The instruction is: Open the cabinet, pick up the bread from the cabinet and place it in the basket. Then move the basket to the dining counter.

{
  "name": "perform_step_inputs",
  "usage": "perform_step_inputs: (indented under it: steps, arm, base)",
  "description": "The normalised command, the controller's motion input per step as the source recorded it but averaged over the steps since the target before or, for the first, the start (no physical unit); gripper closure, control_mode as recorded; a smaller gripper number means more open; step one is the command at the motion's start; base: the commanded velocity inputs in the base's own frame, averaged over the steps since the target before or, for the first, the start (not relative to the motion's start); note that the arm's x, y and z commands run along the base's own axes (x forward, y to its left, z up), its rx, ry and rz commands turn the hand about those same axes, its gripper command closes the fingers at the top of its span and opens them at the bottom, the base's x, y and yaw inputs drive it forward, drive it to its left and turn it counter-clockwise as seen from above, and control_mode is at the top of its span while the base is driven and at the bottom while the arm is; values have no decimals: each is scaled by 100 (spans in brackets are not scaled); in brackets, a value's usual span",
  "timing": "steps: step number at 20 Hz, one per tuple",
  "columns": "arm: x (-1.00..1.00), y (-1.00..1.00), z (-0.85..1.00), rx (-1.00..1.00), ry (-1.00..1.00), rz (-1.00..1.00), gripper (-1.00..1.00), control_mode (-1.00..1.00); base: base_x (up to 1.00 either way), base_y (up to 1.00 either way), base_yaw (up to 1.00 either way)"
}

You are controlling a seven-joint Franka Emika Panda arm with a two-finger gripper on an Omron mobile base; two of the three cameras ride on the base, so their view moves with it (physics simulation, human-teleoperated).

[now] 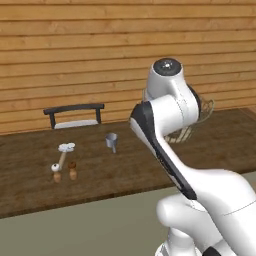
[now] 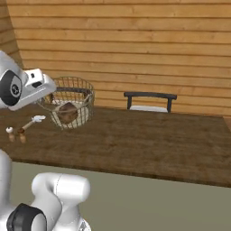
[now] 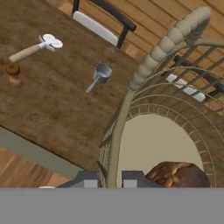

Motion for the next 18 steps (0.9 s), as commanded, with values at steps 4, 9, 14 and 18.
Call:
perform_step_inputs:
  steps: [4, 9, 14, 18]
  arm:
    - [100, -14, -76, 2, 16, 10, 100, -100]
    - [100, -21, -100, 0, 27, 5, 100, -100]
    - [100, -19, -100, 0, 29, 4, 100, -100]
    - [93, -7, -100, -1, 26, 6, 100, -100]
  base:
    - [0, 0, 0]
    - [0, 0, 0]
    - [0, 0, 0]
    - [0, 0, 0]
